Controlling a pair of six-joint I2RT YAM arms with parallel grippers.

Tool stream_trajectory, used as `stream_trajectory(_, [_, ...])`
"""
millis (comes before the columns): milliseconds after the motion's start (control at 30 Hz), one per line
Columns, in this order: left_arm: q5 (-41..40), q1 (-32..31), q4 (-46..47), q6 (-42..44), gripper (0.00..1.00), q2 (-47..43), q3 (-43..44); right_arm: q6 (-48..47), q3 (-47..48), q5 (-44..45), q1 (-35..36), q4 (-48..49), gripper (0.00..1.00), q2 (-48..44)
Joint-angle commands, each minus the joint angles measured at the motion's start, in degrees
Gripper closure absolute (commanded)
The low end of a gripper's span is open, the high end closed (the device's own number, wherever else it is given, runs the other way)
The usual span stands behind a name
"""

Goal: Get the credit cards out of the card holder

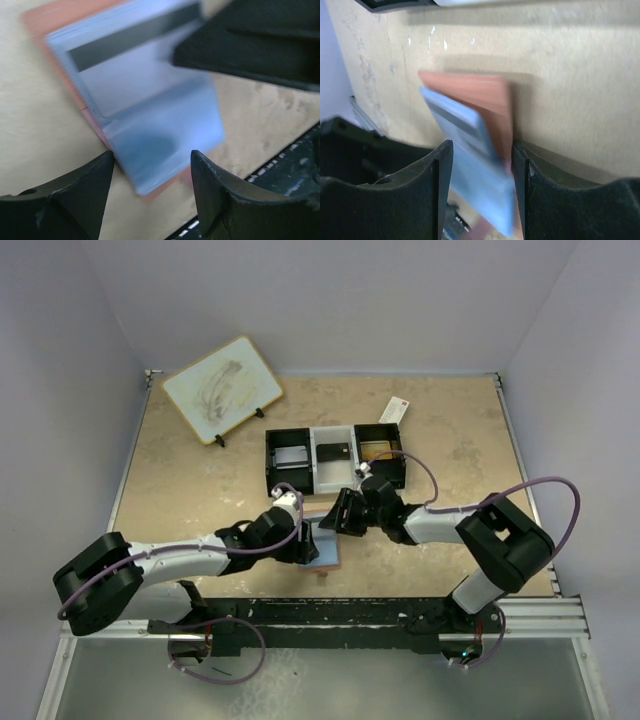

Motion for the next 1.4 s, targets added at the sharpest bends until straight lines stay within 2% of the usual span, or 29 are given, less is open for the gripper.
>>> stream_trajectory(0, [-3.2, -6.9, 9.7, -11.4, 0.41, 1.4, -1.8, -10.9, 7.0, 1.4, 0.7, -11.7, 0.47, 2.9])
stream_trajectory(200, [-10.9, -15.6, 12.5, -16.9, 0.41, 4.6, 0.4, -16.9, 12.8, 5.9, 0.7, -21.0, 0.46, 3.2])
stream_trajectory(333, [-10.5, -18.8, 13.6, -16.2, 0.38, 6.2, 3.0, -21.1, 16.3, 5.9, 0.7, -24.8, 0.46, 3.4])
stream_trajectory(433, [-16.4, -20.6, 4.1, -14.0, 0.38, 3.7, 7.0, -20.2, 18.1, 13.1, 0.8, -31.4, 0.44, -0.4])
stream_trajectory(533, [-24.6, -20.7, -6.0, -13.5, 0.39, -4.4, 7.5, -14.1, 15.4, 18.7, 0.8, -34.4, 0.44, -8.1])
stream_trajectory(600, [-29.2, -20.5, -11.5, -12.9, 0.39, -10.5, 7.4, -10.2, 11.2, 18.5, 0.8, -29.9, 0.47, -13.7])
stream_trajectory(667, [-31.0, -18.7, -14.9, -11.4, 0.39, -14.4, 7.6, -6.2, 6.1, 14.3, 0.9, -22.9, 0.52, -18.3])
stream_trajectory(800, [-25.2, -8.4, -18.5, -7.0, 0.4, -14.1, 9.0, 3.4, -3.5, 8.6, 1.5, -7.3, 0.61, -21.5])
stream_trajectory(967, [-20.3, -3.6, -16.0, -1.6, 0.4, -8.1, 12.6, 8.6, -6.4, 5.5, 3.6, 5.0, 0.66, -15.9])
stream_trajectory(1133, [-17.5, -2.5, -13.6, -0.4, 0.44, -0.5, 15.3, 11.5, -6.6, 5.7, 5.4, 10.1, 0.7, -9.1])
stream_trajectory(1367, [-14.7, -2.1, -12.6, 1.4, 0.52, 4.6, 16.7, 15.5, -9.9, 3.6, 5.4, 18.3, 0.71, 1.9])
